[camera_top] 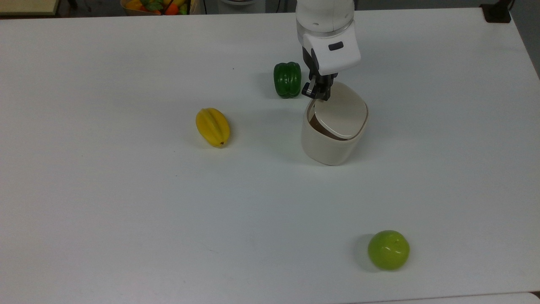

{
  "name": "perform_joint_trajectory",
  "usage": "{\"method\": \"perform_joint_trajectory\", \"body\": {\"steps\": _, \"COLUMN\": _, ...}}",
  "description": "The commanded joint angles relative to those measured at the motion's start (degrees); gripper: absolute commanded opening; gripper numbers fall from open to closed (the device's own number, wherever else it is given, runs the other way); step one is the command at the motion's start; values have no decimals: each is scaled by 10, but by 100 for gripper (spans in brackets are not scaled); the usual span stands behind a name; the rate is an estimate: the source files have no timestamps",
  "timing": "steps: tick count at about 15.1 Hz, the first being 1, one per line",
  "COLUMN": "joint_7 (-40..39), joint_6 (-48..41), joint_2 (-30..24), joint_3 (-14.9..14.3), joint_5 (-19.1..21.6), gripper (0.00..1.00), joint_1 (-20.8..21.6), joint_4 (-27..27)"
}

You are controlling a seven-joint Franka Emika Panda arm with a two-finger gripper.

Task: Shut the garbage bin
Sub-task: 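Push the raised lid over and down onto the bin opening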

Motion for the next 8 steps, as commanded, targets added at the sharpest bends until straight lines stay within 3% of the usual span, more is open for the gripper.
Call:
{"method": "perform_joint_trajectory", "body": {"steps": 1, "joint_7": -10, "joint_6": -3, "joint_2": 6, "joint_3": -3, "joint_5": -23, "gripper": 0, "joint_1": 8, "joint_4": -14}}
{"method": "perform_joint_trajectory", "body": {"steps": 8, "joint_7": -8, "joint_6": 0, "joint_2": 28, "joint_3": -2, "joint_5": -36, "gripper": 0, "joint_1": 14, "joint_4": -15}}
